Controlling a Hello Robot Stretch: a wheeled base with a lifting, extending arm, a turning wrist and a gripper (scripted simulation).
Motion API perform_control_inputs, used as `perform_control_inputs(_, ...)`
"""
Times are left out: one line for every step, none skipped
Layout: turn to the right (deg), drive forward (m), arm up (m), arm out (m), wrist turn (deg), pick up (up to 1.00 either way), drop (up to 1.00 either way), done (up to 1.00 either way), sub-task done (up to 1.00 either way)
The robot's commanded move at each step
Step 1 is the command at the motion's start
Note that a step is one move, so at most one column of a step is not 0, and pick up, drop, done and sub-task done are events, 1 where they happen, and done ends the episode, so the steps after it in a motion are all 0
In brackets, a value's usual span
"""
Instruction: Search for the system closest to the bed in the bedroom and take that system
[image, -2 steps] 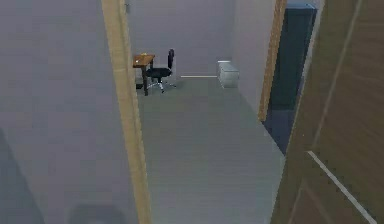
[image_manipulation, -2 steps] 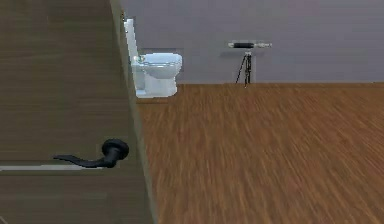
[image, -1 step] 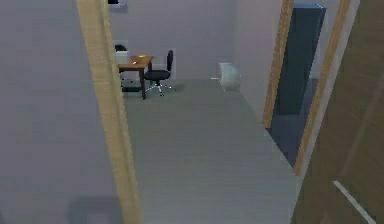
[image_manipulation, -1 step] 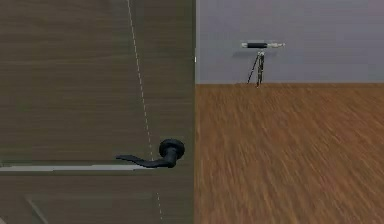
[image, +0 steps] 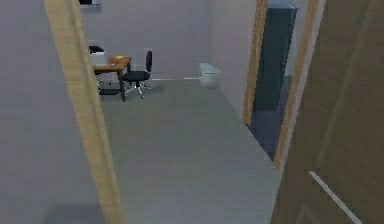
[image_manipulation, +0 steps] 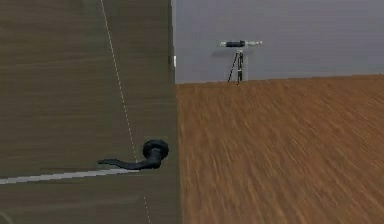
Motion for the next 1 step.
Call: perform_control_inputs(0.0, 1.0, 0.0, 0.0, 0.0, 0.0, 0.0, 0.0, 0.0)
